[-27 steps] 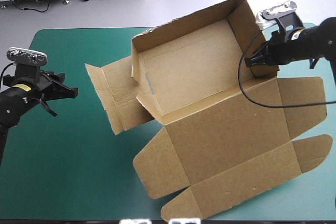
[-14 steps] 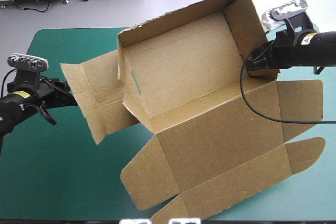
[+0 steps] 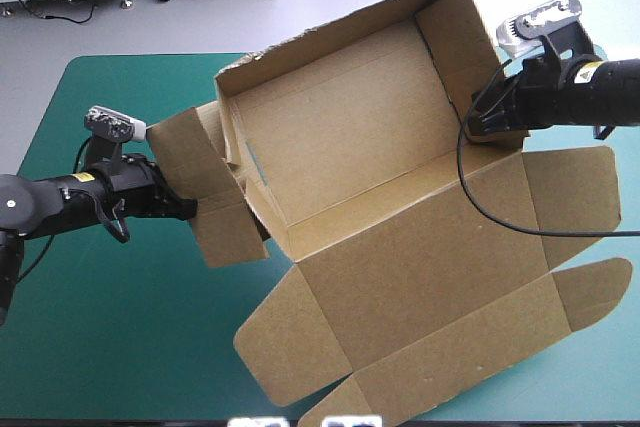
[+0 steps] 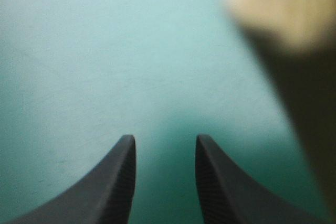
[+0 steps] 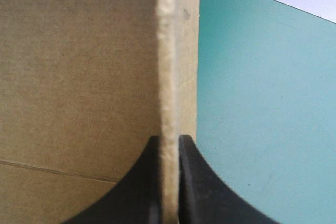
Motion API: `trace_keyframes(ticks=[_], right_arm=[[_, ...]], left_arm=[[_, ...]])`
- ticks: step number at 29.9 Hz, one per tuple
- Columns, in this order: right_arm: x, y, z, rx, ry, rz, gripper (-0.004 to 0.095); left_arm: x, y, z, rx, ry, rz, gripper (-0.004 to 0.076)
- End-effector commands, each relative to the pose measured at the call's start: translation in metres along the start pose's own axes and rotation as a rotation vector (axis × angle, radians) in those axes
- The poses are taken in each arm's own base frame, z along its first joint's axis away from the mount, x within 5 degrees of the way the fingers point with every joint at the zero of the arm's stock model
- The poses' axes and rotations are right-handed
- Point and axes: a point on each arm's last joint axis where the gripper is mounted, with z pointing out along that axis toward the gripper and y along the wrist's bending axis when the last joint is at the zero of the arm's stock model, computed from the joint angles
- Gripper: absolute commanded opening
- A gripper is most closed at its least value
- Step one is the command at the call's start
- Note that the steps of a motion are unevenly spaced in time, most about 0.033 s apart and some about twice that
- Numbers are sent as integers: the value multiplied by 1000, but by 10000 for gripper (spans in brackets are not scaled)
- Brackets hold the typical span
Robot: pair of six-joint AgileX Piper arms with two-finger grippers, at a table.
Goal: Fold the box
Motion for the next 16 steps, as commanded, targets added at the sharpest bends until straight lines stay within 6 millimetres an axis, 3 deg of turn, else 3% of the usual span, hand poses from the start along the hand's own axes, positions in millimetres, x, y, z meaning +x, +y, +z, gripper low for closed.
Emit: trace_keyframes(ticks=[1,12,16], right_arm=[[-12,13,-19,-54,-142,16,-25],[-15,7,-18,7,-169,15,-25],[-15,3,-10,-4,-154,31,-25]], left_arm=[[-15,-17,-3,179,-98,-27,275],[-21,-45,-12,541,-158,-36,287],[-27,-51,-18,632,-206,-65,314]])
